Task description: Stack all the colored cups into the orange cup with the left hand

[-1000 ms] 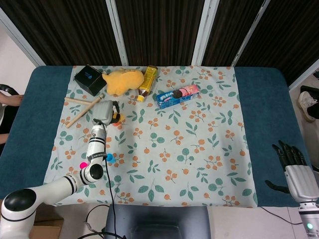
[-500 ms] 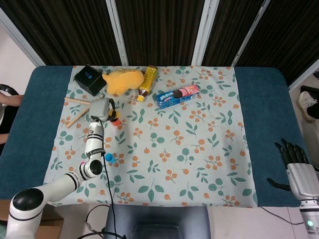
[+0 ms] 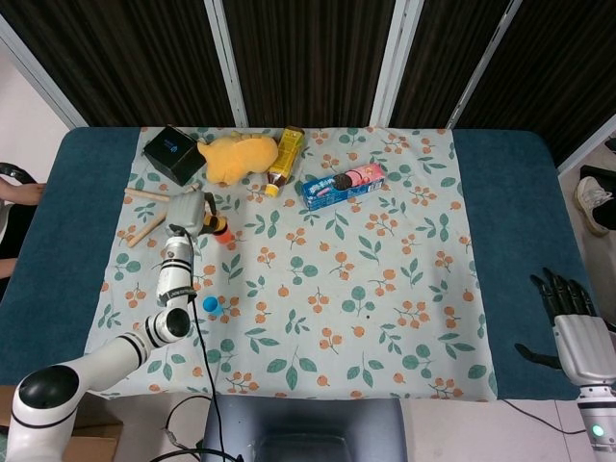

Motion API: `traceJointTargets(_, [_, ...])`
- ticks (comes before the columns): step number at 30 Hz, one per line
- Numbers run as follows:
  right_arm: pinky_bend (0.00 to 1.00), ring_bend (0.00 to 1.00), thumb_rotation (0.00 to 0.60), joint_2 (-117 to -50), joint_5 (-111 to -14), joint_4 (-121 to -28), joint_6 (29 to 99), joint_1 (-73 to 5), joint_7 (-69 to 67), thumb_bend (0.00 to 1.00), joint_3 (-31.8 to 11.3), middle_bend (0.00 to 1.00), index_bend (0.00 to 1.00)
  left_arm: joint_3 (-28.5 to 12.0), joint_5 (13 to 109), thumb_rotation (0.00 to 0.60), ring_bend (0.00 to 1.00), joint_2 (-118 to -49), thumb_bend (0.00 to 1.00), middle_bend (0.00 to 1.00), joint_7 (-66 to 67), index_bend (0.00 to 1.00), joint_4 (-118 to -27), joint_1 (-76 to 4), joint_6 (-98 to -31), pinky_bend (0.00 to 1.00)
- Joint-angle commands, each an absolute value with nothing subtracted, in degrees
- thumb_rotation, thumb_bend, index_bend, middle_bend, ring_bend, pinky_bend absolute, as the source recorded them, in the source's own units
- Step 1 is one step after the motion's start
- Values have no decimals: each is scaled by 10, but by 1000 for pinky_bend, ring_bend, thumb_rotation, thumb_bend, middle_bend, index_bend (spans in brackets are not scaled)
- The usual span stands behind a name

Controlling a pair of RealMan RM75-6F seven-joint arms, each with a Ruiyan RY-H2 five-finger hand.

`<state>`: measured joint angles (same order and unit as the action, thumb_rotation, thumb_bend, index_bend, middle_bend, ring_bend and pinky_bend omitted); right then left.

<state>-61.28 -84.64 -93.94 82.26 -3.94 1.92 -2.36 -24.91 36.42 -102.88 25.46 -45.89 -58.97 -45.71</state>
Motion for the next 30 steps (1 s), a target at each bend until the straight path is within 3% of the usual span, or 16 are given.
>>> traceJointTargets(1, [0, 0, 600, -613, -848, -940, 824, -39, 18, 134, -23, 0, 0, -247, 364, 600, 1000, -1027, 528, 1000, 259, 743, -461, -588, -456, 1000])
traceJointTargets(10, [0, 0, 600, -613, -849, -941, 823, -39, 17, 134, -23, 0, 0, -241, 344, 600, 1000, -1012, 515, 1000, 278, 710, -492, -581, -445, 1000])
traceJointTargets(13, [0, 0, 600, -612, -850, -941, 824, -39, 14, 134, -23, 0, 0, -239, 341, 600, 1000, -1009, 475, 1000, 281, 582, -498, -580, -447, 1000])
traceJointTargets(18, [0, 0, 600, -611, -852, -942, 826, -38, 11, 134, -22, 0, 0, -240, 341, 600, 1000, -1005, 444, 1000, 276, 236, -506, -579, -449, 1000])
traceJointTargets(20, [0, 0, 600, -610, -853, -942, 826, -37, 11, 134, -22, 0, 0, -238, 343, 600, 1000, -1002, 437, 1000, 274, 173, -511, -578, -451, 1000])
traceJointTargets(27, [0, 0, 600, -609, -854, -943, 827, -37, 7, 134, -22, 0, 0, -236, 346, 600, 1000, -992, 434, 1000, 270, 114, -532, -574, -460, 1000])
traceJointTargets(30, [0, 0, 600, -610, -856, -942, 826, -38, 9, 134, -21, 0, 0, -231, 376, 600, 1000, -969, 431, 1000, 249, 114, -588, -557, -486, 1000])
